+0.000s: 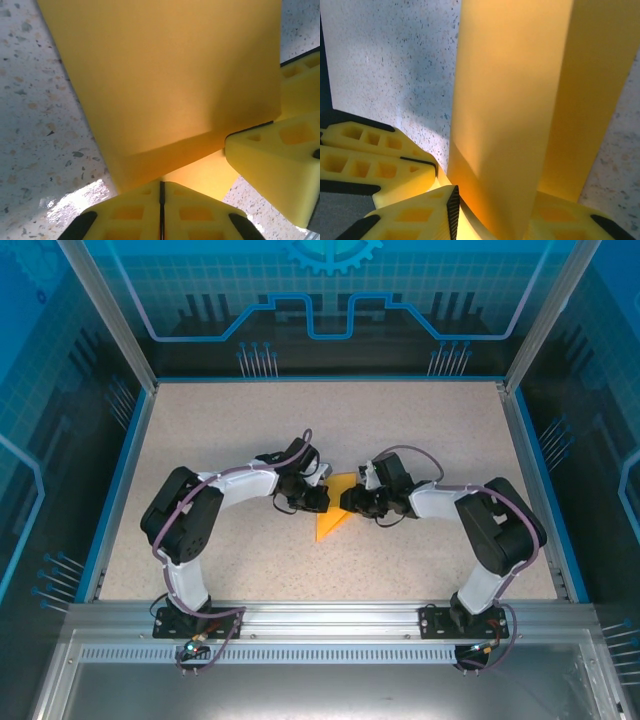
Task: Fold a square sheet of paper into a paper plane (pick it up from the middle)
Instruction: Fourth fold the wing at the center of the table.
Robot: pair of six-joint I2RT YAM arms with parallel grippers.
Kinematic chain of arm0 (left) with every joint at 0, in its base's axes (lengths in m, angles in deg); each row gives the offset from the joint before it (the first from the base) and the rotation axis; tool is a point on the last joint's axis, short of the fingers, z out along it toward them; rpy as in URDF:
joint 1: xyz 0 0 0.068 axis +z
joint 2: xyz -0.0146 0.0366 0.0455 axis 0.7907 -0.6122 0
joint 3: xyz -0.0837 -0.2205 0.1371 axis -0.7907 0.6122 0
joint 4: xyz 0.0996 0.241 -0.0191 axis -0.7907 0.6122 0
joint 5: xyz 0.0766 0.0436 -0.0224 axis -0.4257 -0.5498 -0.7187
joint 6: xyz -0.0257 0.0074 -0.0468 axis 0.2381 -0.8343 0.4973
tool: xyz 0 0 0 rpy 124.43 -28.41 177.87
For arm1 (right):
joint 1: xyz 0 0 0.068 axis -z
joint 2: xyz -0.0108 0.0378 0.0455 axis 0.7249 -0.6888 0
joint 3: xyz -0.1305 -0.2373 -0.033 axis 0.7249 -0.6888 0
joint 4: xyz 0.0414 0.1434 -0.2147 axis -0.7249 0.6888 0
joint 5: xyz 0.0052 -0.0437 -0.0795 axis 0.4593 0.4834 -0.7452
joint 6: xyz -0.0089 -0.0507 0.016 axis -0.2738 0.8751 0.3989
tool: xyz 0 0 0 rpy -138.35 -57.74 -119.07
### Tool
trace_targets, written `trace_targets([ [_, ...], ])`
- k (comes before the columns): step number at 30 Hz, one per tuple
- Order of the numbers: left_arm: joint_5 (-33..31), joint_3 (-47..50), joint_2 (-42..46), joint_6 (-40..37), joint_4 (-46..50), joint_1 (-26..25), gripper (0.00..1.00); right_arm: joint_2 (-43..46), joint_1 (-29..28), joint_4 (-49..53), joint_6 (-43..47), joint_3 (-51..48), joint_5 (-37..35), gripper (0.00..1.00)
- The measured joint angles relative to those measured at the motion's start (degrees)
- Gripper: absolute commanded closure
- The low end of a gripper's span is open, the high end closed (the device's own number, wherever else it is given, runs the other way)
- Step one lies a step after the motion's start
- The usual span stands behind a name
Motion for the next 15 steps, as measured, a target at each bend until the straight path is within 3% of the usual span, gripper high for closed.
trace_targets([
  [8, -3.43, 4.85, 3.72, 2.97, -2.36, -0.9, 0.69, -2.73, -0.26, 1.97, 1.4, 1.62, -0.02, 0.8],
  [15, -10.58, 8.46, 9.86, 6.47, -3.65, -8.63, 0.59, -2.8, -0.26, 2.34, 0.92, 2.21, 0.09, 0.85],
])
